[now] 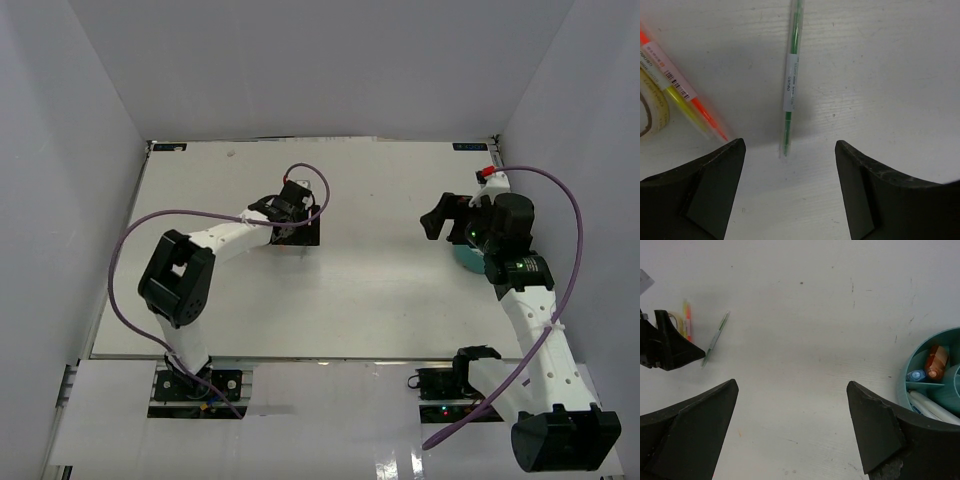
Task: Sort the stationery into containers
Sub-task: Pick up the pen from the center of the board.
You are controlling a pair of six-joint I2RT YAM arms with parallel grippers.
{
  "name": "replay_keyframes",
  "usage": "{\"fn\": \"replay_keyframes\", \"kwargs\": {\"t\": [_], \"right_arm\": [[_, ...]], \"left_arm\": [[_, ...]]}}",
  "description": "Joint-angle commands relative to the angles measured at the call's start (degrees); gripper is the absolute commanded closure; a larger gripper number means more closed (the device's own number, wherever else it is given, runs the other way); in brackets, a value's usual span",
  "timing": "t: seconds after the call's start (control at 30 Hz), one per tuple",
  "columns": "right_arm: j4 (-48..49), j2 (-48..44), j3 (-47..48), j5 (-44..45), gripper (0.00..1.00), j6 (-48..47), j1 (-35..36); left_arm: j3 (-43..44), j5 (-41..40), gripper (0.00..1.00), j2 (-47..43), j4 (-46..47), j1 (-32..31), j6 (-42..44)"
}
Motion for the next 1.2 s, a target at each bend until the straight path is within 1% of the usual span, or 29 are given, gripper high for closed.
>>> {"fn": "replay_keyframes", "kwargs": {"t": [0.0, 0.17, 0.33, 0.57, 0.7, 0.73, 0.83, 0.87, 0.93, 0.97, 1.07, 1.17], "right_arm": [[1.40, -0.32, -0.14, -0.67, 0.04, -0.94, 0.54], [1.40, -0.40, -0.41, -0.75, 0.05, -1.11, 0.80], [1.40, -0.40, -0.76, -1.10, 0.05, -1.29, 0.98], [1.14, -0.49, -0.85, -1.19, 0.10, -1.64, 1.07], [1.40, -0.93, -1.28, -1.19, 0.10, -1.64, 1.07], [1.49, -1.02, -1.63, -1.28, 0.10, -1.55, 1.07], [1.49, -1.19, -1.81, -1.28, 0.10, -1.64, 1.07], [1.49, -1.28, -1.81, -1.37, 0.10, -1.55, 1.07], [1.58, -1.28, -1.73, -1.98, 0.10, -1.73, 1.07], [1.66, -1.20, -1.73, -2.24, 0.10, -1.82, 1.07], [1.84, -1.11, -1.64, -3.30, 0.10, -1.99, 1.33], [3.15, -1.02, -1.90, -5.05, 0.10, -1.47, 2.30]], "left_arm": [[4.17, -0.09, 0.17, 2.25, -3.02, -0.01, 1.50], [7.52, -1.32, 0.26, 6.39, -5.21, -1.15, 3.34], [10.16, -1.76, 0.32, 10.52, -6.98, -2.03, 4.14], [11.22, -1.32, 0.39, 12.98, -8.03, -2.21, 4.75], [11.31, -1.24, 0.48, 13.25, -8.47, -2.30, 4.93], [11.39, -1.06, 0.53, 13.43, -8.64, -2.30, 5.01], [10.96, -0.62, 0.63, 13.34, -9.00, -2.39, 5.02], [10.78, -0.53, 0.69, 13.17, -9.08, -2.56, 5.19], [10.34, -0.27, 0.75, 12.73, -9.26, -2.82, 5.37], [10.16, -0.18, 0.81, 12.46, -9.26, -2.91, 5.54], [9.99, -0.18, 0.93, 10.80, -9.17, -3.26, 5.80], [10.07, 0.43, 0.99, 8.51, -8.56, -3.97, 6.59]]}}
